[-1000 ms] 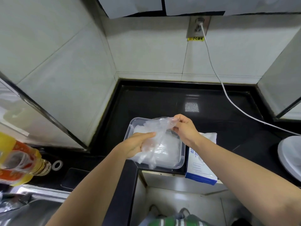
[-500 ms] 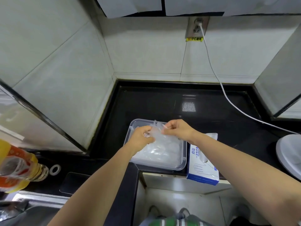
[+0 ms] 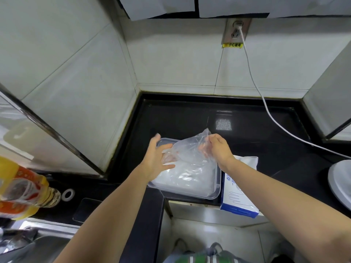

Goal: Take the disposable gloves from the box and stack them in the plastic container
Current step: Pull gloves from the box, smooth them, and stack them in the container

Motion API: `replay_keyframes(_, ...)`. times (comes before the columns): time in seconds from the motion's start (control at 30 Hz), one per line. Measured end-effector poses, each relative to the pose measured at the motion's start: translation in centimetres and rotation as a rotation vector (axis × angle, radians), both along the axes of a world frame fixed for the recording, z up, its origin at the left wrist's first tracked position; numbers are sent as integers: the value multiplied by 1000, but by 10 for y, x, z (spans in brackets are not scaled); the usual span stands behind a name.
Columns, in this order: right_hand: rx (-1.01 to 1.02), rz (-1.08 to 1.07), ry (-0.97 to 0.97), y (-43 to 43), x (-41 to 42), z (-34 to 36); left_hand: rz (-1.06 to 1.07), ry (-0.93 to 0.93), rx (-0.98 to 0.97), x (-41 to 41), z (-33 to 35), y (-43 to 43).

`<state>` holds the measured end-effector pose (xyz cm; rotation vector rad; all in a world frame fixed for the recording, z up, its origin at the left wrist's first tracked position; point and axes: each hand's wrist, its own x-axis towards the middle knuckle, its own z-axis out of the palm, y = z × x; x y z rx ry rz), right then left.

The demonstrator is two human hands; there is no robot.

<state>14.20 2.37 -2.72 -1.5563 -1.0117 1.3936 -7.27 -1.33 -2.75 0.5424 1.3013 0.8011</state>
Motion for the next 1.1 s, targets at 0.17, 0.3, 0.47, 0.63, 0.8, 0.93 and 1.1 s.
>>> replay_keyframes(0.17, 40, 36, 52, -2, 0, -3, -71, 152, -103, 9, 1, 1)
replay_keyframes(0.3, -50, -35, 152, -3, 2, -7, 59, 141, -81, 19, -6, 2)
replay_keyframes(0.47, -27, 126, 98, -10, -2, -9, 201, 283, -33, 35, -8, 3)
replay_keyframes(0.63, -54, 189, -122, -15, -9, -20, 177, 270, 42, 43, -4, 3)
replay_keyframes(0.8, -24, 214, -103, -20, -14, -21, 171, 219, -19, 41, -13, 6)
replay_keyframes(0.93, 47, 123, -95, -22, -10, -16, 261, 514, 176, 47, -15, 8)
replay_keyframes(1.1, 78, -143, -182, -14, 10, -10, 77, 979, 381, 35, -19, -3)
